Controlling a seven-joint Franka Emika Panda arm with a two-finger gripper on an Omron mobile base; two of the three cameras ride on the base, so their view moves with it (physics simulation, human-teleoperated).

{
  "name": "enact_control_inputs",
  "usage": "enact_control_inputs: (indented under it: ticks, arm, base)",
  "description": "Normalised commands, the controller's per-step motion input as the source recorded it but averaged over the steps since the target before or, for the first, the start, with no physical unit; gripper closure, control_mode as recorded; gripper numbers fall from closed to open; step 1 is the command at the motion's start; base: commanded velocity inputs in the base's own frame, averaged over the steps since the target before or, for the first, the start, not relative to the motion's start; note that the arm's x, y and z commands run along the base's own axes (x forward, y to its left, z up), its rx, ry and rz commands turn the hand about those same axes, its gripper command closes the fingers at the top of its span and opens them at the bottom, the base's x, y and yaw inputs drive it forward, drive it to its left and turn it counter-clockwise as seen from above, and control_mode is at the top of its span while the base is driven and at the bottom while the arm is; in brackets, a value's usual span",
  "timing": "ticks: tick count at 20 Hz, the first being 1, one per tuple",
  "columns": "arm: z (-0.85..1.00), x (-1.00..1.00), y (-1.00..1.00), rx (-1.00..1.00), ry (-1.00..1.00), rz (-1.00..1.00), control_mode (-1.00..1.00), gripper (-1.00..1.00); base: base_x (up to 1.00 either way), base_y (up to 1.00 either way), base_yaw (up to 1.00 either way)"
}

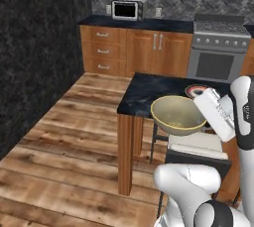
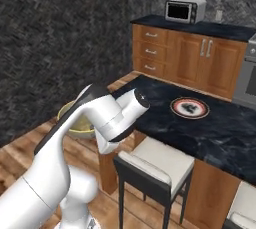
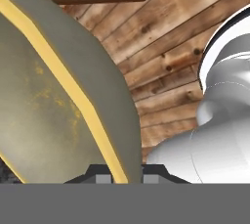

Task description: Move the bowls from the cabinet to the plates on the dining table.

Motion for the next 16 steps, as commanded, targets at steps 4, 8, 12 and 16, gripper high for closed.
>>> enact_control_inputs:
  ticks: [4,8,12,16]
  arm:
    - [0.00,0.00,0.00,0.00,0.00,0.00,1.00,1.00]
    - [0.00,0.00,0.00,0.00,0.00,0.00,1.00,1.00]
    - [0.00,0.00,0.00,0.00,0.00,0.00,1.00,1.00]
    - [0.00,0.00,0.00,0.00,0.00,0.00,1.00,1.00]
  base:
    - [-0.03,0.11,-0.37]
    - [0.00,0.00,-0.19]
    - [0.00,-0.01,-0.05]
    - [0.00,-0.21,-0.01]
